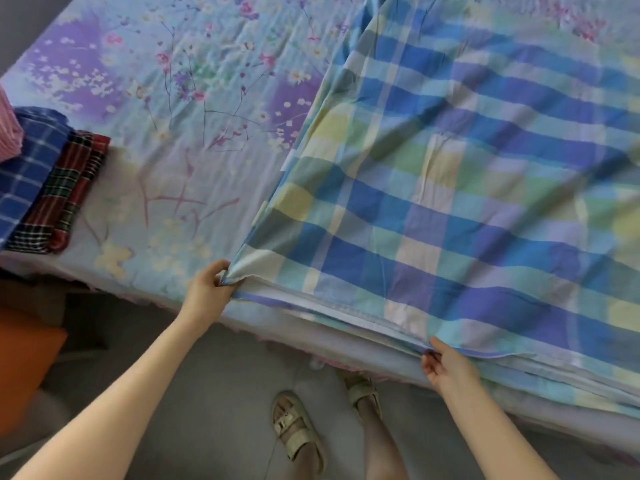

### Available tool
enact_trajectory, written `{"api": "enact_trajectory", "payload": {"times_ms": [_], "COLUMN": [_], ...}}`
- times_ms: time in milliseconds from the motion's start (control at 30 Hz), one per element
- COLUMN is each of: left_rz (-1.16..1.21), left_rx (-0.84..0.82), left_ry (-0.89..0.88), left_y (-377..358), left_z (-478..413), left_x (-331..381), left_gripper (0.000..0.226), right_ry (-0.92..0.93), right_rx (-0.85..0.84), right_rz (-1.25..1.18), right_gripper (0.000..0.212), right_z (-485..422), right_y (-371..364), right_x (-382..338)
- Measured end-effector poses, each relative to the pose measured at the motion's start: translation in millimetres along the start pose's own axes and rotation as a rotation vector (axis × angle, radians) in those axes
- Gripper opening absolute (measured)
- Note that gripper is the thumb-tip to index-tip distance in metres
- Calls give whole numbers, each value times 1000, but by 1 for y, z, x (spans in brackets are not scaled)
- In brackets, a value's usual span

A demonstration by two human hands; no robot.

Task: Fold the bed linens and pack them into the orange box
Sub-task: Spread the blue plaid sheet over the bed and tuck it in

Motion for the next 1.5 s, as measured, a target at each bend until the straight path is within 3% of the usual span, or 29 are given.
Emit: {"api": "enact_trajectory", "payload": {"times_ms": [100, 167, 267, 367, 467, 533, 600, 667, 733, 900, 1133, 1300, 1433, 1500], "left_rz": [-514, -672, -754, -711, -725, -687, -601, -604, -717, -1010, -955, -758, -422, -308], "left_rx": [-161, -255, -312, -364, -553, -594, -573, -548, -561, -585, -574, -368, -185, -114], "left_ry": [-313, -382, -237, -132, -64, 104, 102, 138, 243, 326, 448, 291, 225, 177], "left_y": [0, -16, -31, -31, -31, -26, -34, -41, -38, -20, -8, -24, -55, -68], "left_z": [4, 5, 3, -1, -12, -22, -37, -47, -43, -36, -72, -166, -249, -291], "left_x": [20, 10, -20, -36, -41, -39, -25, -23, -31, -57, -47, 32, 103, 140], "left_gripper": [25, 30, 24, 18, 19, 28, 21, 28, 32, 29, 18, 14, 11, 18], "right_ry": [13, 16, -2, -20, 14, 65, 267, 570, 725, 826, 855, 905, 959, 983], "right_rx": [75, 119, 117, 131, 208, 276, 388, 512, 533, 484, 331, 274, 291, 297], "right_rz": [103, 152, 138, 291, 661, 1098, 1574, 1773, 1775, 1799, 1743, 1634, 1598, 1576], "right_gripper": [21, 20, 18, 7, 10, 21, 26, 38, 41, 39, 24, 35, 13, 16], "right_z": [-5, -9, -11, -7, 5, 18, 38, 61, 79, 81, 81, 95, 109, 113], "right_y": [7, 11, 11, 9, 7, -3, -30, -71, -106, -164, -206, -241, -274, -290], "right_x": [2, 4, 7, 7, -11, -33, -67, -106, -135, -185, -237, -291, -332, -354]}}
Point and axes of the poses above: each hand's wrist, its own z-axis away from the middle knuckle, its own y-axis out of the back of the hand, x = y × z, the point moved 10 cm from there along -z, towards the middle knuckle, and after that the axes turned 13 degrees about -y, right-handed, at the moved point
